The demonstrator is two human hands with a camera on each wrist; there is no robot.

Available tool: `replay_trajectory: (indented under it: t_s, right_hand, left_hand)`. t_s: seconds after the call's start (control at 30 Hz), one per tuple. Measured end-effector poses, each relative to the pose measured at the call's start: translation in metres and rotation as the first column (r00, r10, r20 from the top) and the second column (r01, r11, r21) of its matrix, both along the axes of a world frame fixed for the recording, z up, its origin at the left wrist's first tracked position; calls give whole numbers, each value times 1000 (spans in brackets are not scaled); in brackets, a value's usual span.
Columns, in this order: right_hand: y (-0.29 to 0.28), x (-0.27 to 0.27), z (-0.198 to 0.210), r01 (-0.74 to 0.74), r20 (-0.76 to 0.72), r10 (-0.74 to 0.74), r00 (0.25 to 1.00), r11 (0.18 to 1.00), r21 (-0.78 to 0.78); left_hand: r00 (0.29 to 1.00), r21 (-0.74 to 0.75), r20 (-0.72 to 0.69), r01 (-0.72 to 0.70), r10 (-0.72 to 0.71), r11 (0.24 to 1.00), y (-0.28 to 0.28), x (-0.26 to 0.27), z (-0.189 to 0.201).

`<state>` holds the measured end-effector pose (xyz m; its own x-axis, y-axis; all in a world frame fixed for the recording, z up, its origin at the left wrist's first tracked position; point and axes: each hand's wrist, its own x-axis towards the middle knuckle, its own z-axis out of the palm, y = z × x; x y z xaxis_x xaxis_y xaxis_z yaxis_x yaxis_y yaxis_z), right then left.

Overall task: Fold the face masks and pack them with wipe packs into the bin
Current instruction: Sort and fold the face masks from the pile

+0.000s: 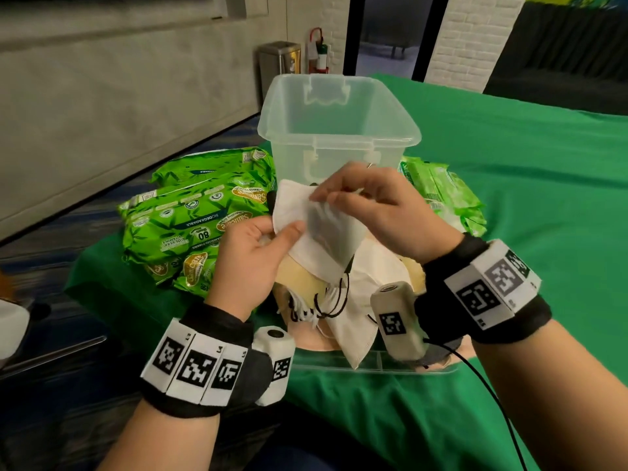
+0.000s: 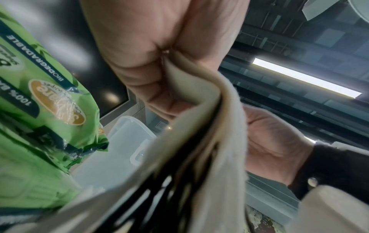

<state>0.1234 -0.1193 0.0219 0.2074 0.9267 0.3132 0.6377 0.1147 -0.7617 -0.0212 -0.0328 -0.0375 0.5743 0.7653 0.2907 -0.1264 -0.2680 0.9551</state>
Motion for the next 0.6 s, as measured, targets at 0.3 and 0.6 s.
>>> replay_trajectory:
  t_s: [0.3, 0.6]
  right_hand:
    - [4, 4, 2, -23, 99, 23, 995, 1000, -7]
    - [3, 7, 12, -40, 150, 66, 987, 985, -168]
  left_hand:
    - [995, 90, -72, 76, -70, 993, -4, -5, 4]
    - [986, 207, -144, 115, -86, 972, -8, -7, 7]
